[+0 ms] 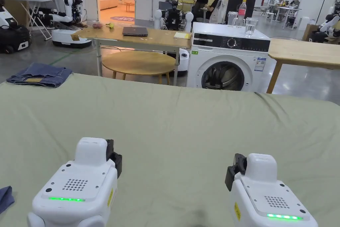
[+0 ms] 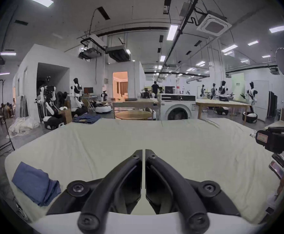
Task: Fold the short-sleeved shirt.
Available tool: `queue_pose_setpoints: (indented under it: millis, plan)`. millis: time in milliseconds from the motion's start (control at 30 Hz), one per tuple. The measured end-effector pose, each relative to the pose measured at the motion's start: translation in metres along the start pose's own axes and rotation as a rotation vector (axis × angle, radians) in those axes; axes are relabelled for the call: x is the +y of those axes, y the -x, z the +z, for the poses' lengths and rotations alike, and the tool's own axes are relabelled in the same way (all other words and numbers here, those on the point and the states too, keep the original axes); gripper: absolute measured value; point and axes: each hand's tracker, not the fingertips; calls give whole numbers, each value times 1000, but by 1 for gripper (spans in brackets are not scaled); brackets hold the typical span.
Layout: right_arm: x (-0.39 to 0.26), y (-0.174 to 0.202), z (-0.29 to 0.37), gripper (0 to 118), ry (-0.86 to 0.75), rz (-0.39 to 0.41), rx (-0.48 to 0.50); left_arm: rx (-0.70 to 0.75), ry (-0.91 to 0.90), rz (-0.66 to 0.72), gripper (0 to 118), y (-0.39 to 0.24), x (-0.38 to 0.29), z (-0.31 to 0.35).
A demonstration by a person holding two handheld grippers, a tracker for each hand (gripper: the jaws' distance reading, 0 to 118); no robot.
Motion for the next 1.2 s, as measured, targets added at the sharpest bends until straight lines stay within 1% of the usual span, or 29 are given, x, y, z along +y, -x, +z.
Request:
queue_pose_setpoints:
  millis: [133,233,300,333,367,400,467,500,533,567,600,633,733,867,967,1133,1200]
  plan:
    - [-1,2,0,0,-13,19,0,16,-15,-17,0,0,0,1]
    - [-2,1,1,0,-22,21,-3,17,-18,-33,0,0,1,4]
    - [-3,-1,2,0,-29,7,4,22,-27,-39,0,0,3,6]
    - [-3,-1,2,0,-29,5,7,25,-31,-43,2,-1,4,7]
    - [-2,0,2,1,-27,8,4,26,-33,-49,12,-1,5,7]
    - [-1,0,1,5,-24,11,-2,24,-33,-52,19,0,6,5]
    - [-1,-1,1,34,-24,7,0,7,-28,-39,36,0,10,5]
    - [0,-1,0,52,-24,2,8,5,-24,-34,50,-1,11,5]
    - [0,-1,-1,75,-20,-4,25,15,-21,-24,63,1,11,3]
    - [1,-1,-2,86,-9,0,24,38,-26,-12,62,1,10,3]
    - [1,0,-2,89,-7,13,13,54,-33,1,73,1,11,4]
    - [1,2,-1,89,-14,27,-3,51,-30,9,84,1,11,4]
    - [2,2,-1,89,-19,50,-25,49,-34,54,84,6,11,5]
    - [5,-1,-3,89,-9,23,-18,26,-26,70,84,8,13,7]
    - [7,-5,-6,89,-2,18,3,8,-20,68,84,7,15,11]
    - [14,-12,-8,89,4,3,13,52,-16,32,84,1,17,9]
    - [14,-12,-10,89,0,-1,-8,38,-17,25,84,3,15,7]
